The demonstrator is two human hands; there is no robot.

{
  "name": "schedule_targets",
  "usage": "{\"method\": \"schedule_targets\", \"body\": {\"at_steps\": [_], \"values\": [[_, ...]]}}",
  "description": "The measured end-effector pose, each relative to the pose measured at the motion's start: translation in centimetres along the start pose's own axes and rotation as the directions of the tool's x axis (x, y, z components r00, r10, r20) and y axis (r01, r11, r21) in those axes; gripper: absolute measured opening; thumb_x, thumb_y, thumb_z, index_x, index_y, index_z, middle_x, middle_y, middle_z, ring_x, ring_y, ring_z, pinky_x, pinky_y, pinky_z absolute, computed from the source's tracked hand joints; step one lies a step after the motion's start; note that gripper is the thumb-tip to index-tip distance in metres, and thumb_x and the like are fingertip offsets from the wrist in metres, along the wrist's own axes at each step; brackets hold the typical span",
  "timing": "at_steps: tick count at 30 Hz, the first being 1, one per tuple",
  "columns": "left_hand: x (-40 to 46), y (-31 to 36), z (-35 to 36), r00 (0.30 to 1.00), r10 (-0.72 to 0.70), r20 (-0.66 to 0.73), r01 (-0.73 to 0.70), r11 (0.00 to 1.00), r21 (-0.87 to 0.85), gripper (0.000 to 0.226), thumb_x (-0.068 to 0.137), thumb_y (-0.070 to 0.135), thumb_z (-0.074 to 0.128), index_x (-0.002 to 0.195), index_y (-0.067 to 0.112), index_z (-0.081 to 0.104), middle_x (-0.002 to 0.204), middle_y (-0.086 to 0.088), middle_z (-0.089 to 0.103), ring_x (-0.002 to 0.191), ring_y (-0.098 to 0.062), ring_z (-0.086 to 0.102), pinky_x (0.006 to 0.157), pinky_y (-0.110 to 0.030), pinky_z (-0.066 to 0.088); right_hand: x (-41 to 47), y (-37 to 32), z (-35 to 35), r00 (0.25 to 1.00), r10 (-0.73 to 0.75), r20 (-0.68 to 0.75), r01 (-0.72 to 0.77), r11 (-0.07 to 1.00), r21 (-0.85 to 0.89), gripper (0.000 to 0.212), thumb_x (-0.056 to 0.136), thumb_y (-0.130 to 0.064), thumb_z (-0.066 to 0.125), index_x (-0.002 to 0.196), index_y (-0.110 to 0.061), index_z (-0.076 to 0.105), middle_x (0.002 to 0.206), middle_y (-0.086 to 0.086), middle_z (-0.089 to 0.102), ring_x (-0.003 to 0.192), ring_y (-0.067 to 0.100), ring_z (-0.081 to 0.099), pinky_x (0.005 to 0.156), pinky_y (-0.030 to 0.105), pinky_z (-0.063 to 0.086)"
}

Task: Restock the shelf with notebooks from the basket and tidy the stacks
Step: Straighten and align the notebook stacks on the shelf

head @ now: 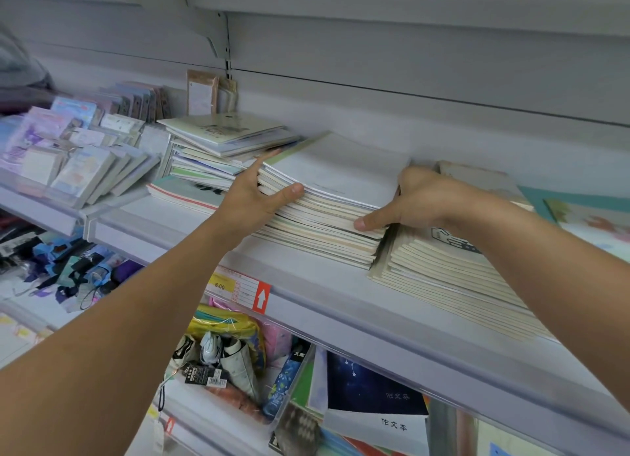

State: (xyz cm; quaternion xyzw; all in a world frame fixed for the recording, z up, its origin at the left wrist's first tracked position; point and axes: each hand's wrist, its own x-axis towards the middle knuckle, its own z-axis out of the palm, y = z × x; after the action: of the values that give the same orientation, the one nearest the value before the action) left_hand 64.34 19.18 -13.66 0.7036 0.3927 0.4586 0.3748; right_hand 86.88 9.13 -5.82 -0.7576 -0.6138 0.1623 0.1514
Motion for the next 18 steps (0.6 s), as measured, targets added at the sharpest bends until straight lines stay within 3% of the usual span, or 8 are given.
{"method": "schedule_targets", "body": {"at_steps": [2,4,7,9,11,14,16,18], "values": [[0.0,0.0,-0.3,0.996,-0.031,0.08,0.033,0.999,-0.019,0.095,0.059,0.06,0.081,0.141,0.034,0.04,0.12,0.009,0.065,0.113,-0.005,0.059,0.103,-0.026,0.045,0.2,0.0,0.1,0.999,-0.004,-0.035,0.006,0.999,0.049,0.105,0.021,-0.077,0.078,0.107,-0.02,0.063,0.103,-0.005,0.066,0.098,0.019,0.063,0.091,0.036,0.053],[0.0,-0.2,-0.3,0.995,-0.067,0.072,0.068,0.998,-0.009,0.094,0.059,0.057,0.082,0.14,0.029,0.042,0.12,0.008,0.066,0.113,-0.005,0.06,0.103,-0.026,0.046,0.8,0.4,0.3,0.997,-0.001,-0.083,0.009,0.995,0.099,0.102,0.02,-0.074,0.08,0.106,-0.02,0.065,0.102,-0.006,0.068,0.096,0.018,0.064,0.09,0.037,0.055],[-0.4,0.2,0.0,0.997,-0.06,0.042,0.062,0.997,-0.048,0.058,0.071,0.039,0.08,0.121,0.019,0.057,0.103,0.007,0.073,0.098,-0.007,0.068,0.096,-0.035,0.052,1.0,0.8,0.5,0.993,-0.006,-0.117,0.017,0.995,0.097,0.1,0.023,-0.074,0.08,0.106,-0.02,0.066,0.102,-0.007,0.069,0.095,0.017,0.064,0.089,0.036,0.055],[-0.5,0.5,0.2,0.998,-0.059,0.031,0.061,0.996,-0.07,0.044,0.076,0.033,0.078,0.113,0.02,0.06,0.095,0.009,0.074,0.091,-0.006,0.07,0.091,-0.032,0.054,0.8,0.7,0.5,0.993,-0.02,-0.119,0.028,0.998,0.064,0.1,0.028,-0.077,0.078,0.109,-0.021,0.064,0.105,-0.008,0.068,0.097,0.017,0.063,0.091,0.036,0.053],[-0.6,0.6,0.2,0.996,-0.08,0.045,0.083,0.994,-0.076,0.038,0.073,0.031,0.081,0.105,0.024,0.06,0.09,0.012,0.073,0.086,-0.001,0.069,0.085,-0.022,0.054,0.3,-0.3,-0.1,1.0,0.008,-0.029,-0.009,0.999,-0.051,0.089,0.044,-0.076,0.08,0.107,-0.016,0.058,0.104,-0.004,0.062,0.098,0.021,0.059,0.088,0.033,0.051],[-0.7,0.7,0.2,0.987,-0.101,0.126,0.106,0.994,-0.037,0.049,0.06,0.022,0.089,0.102,0.021,0.065,0.093,0.01,0.075,0.088,-0.003,0.07,0.086,-0.023,0.054,-0.4,-2.2,-1.0,0.989,0.102,0.111,-0.086,0.987,-0.137,0.079,0.057,-0.062,0.085,0.102,-0.011,0.046,0.086,0.001,0.052,0.081,0.023,0.054,0.069,0.03,0.044],[-0.7,0.5,0.2,0.985,-0.101,0.141,0.106,0.994,-0.031,0.058,0.055,0.021,0.091,0.107,0.016,0.067,0.099,0.006,0.075,0.093,-0.007,0.071,0.091,-0.029,0.054,-0.4,-2.6,-0.9,0.987,0.114,0.109,-0.101,0.988,-0.121,0.076,0.056,-0.05,0.091,0.1,-0.008,0.045,0.085,0.001,0.052,0.075,0.02,0.053,0.067,0.03,0.044],[-0.7,0.3,0.1,0.987,-0.099,0.126,0.102,0.995,-0.018,0.058,0.052,0.026,0.091,0.105,0.017,0.068,0.097,0.007,0.076,0.091,-0.007,0.071,0.089,-0.027,0.054,-0.3,-2.1,-0.3,0.993,0.094,0.072,-0.083,0.986,-0.148,0.077,0.05,-0.045,0.094,0.099,-0.01,0.047,0.093,0.001,0.055,0.08,0.021,0.055,0.071,0.031,0.049]]}}
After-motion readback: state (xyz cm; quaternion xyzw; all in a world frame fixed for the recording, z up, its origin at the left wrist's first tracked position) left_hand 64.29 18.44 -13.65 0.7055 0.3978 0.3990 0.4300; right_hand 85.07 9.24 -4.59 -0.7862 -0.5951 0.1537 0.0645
